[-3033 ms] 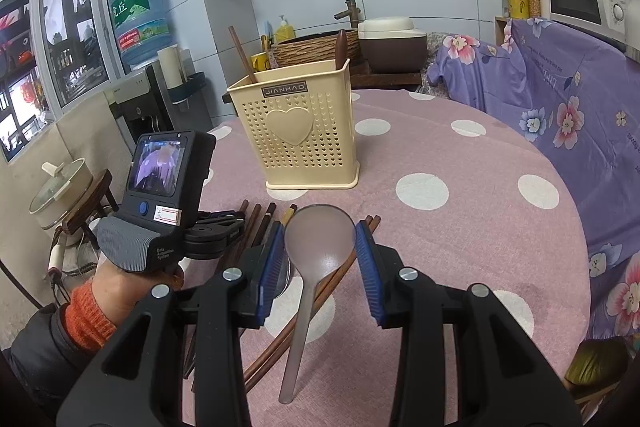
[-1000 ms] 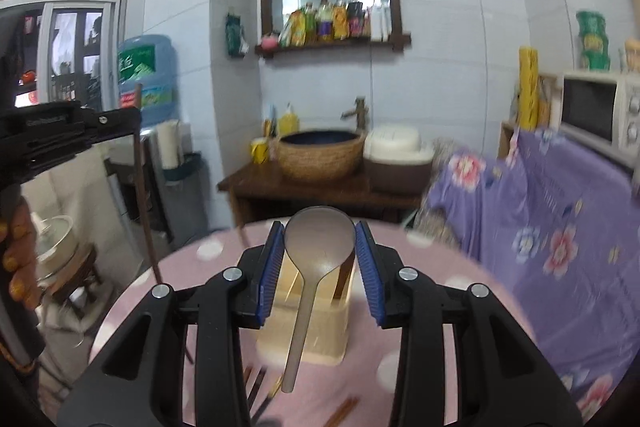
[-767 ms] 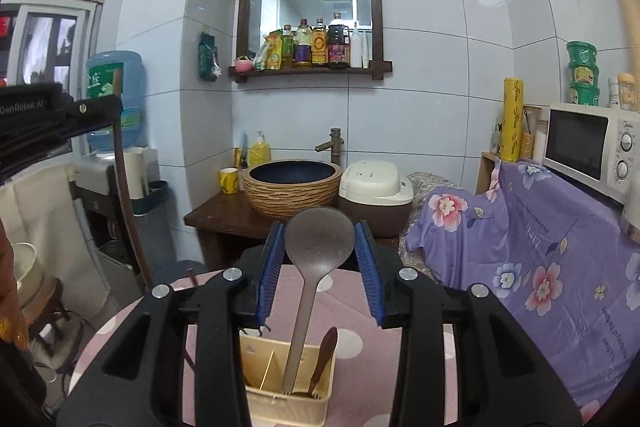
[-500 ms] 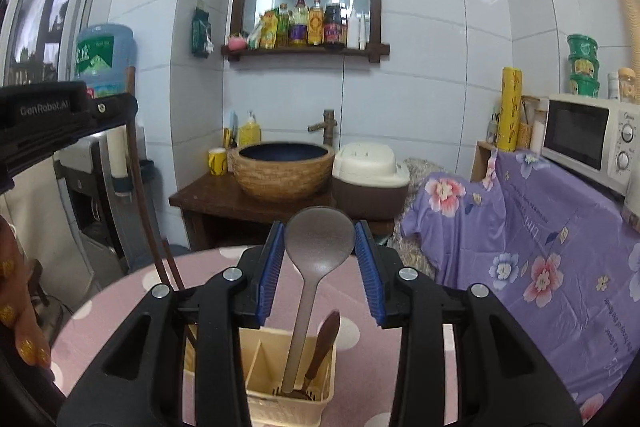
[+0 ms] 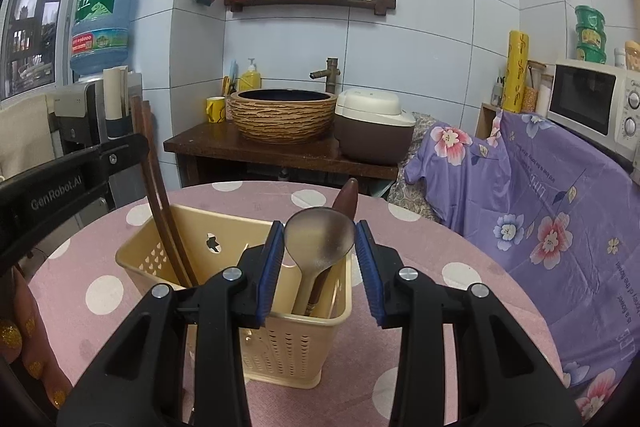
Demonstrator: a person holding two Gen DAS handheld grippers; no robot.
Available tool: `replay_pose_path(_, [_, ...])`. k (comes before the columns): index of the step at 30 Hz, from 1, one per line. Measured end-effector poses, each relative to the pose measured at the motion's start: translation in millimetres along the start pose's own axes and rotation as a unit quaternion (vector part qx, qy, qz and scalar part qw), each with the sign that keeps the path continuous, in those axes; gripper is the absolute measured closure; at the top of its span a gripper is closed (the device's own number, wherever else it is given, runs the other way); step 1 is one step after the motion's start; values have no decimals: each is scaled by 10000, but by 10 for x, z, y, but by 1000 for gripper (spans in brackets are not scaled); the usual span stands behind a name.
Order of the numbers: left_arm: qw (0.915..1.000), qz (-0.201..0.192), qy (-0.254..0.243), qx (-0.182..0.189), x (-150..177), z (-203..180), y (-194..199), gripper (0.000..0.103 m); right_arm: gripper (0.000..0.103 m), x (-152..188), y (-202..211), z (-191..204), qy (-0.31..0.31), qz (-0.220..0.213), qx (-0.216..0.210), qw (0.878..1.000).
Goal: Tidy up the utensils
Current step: 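Open both tools and withdraw them from the basket toward the utensils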
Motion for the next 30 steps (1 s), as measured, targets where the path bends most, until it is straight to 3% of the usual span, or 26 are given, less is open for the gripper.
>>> replay_pose_path(1, [10000, 34, 24, 28, -7, 2, 5, 95, 65, -3, 9, 8, 19, -13, -23, 10000])
replay_pose_path(4, [9999, 57, 84, 113, -29, 15, 50, 95, 42, -9, 61, 5, 12, -114, -38, 9999])
replay_pose_path(7, [9998, 61, -27, 191, -14, 38, 189, 88, 41, 5, 206, -26, -64, -186, -60, 9998])
replay_pose_path(8, [9997, 77, -52, 207, 13, 45, 235, 67, 41, 22, 263, -41, -109, -163, -66, 9998])
replay_pose_path(9, [9997, 88, -73, 201, 52, 70, 297, 38, 41, 51, 332, -59, -167, -141, -70, 9997])
replay_pose_path(10, [9998, 74, -76, 176, 97, 102, 364, 28, 41, 100, 412, -72, -236, -68, -132, 9996])
replay_pose_path(15, [9985, 406, -286, -247, 514, 342, 641, 6, 41, 510, 716, -9, -325, 557, -288, 9975])
replay_pose_path(19, [9960, 754, -182, -439, 903, 561, 757, 5, 41, 965, 891, 147, -412, 1045, -437, 9927])
replay_pose_path(24, [9893, 1004, -261, -1022, 1260, 812, 868, 5, 42, 1492, 944, 420, -448, 1637, -651, 9833])
replay_pose_path(30, [9889, 1084, -201, -998, 1342, 924, 981, 5, 47, 1886, 919, 623, -463, 2175, -692, 9725])
Point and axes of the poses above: each gripper's, at about its wrist camera, not at the fingertips, and y roughly against the way its jaws point, z to its left, x to its underside, the point moved 5 cm from there along -y, roughly the way its jaws point, and after that the axes turned 5 degrees about -x, right-handed, at the moved point
